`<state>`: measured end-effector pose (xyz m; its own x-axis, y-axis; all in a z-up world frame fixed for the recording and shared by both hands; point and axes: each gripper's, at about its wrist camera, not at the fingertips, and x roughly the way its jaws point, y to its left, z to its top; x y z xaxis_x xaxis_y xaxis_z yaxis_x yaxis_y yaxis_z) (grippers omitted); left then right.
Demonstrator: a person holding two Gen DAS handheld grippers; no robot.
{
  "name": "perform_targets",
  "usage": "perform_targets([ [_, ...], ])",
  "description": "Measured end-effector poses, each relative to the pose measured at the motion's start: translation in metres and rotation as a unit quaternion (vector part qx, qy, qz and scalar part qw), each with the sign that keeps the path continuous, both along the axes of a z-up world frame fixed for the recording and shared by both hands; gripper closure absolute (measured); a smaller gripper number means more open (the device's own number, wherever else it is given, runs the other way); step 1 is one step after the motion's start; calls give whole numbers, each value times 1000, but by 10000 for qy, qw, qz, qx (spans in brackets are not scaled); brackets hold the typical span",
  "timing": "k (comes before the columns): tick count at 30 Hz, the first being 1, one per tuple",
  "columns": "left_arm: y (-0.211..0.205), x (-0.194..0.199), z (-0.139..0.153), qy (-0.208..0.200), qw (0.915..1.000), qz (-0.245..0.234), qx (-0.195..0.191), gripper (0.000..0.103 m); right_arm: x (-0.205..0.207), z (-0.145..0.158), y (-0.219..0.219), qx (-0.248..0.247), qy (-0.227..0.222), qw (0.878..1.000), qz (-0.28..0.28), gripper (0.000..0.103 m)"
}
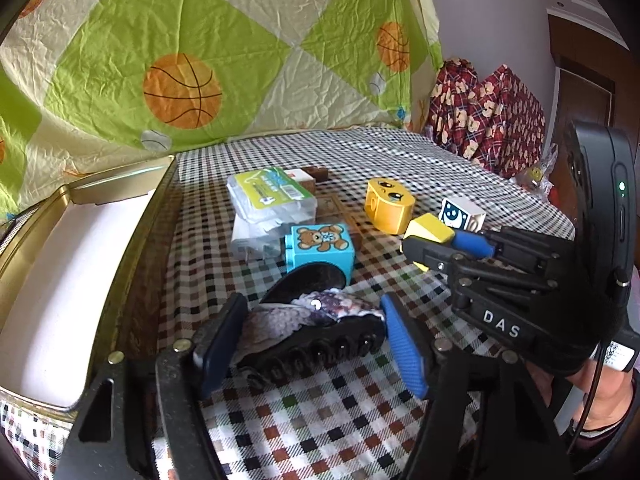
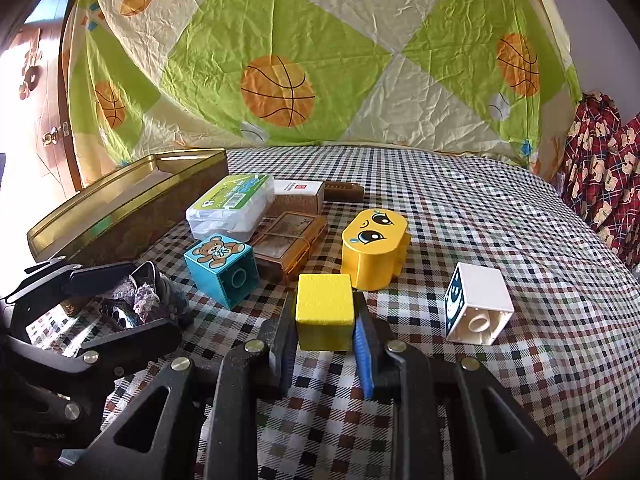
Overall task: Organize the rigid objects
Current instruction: 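Lift and carry the clip and yellow cube toward the gold tin tray with both tools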
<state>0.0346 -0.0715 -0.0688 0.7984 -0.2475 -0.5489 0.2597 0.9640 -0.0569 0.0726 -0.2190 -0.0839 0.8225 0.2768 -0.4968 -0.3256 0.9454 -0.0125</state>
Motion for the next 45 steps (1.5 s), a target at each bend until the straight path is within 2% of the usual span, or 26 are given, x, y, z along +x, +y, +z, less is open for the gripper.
perform_targets([
  [7,12,-8,9,-318,9990,31,-300,34,-6,6,2,39,-280,9996,-23,76],
  [10,10,-15,18,-624,9977,19,-260,34,-11,9,5,24,-422,9991,18,76],
  [16,8,-26,26,-950,9953,16,-175,34,-19,14,8,34,-621,9980,114,76],
  [22,12,-28,32,-1256,9917,251,-51,35,-21,16,8,97,-797,9967,104,76],
  [38,44,-25,33,-1367,9881,681,-193,35,-24,29,14,205,-1382,9901,159,76],
  [45,47,-31,37,-1559,9841,841,-131,35,-23,34,19,302,-1514,9878,198,76],
])
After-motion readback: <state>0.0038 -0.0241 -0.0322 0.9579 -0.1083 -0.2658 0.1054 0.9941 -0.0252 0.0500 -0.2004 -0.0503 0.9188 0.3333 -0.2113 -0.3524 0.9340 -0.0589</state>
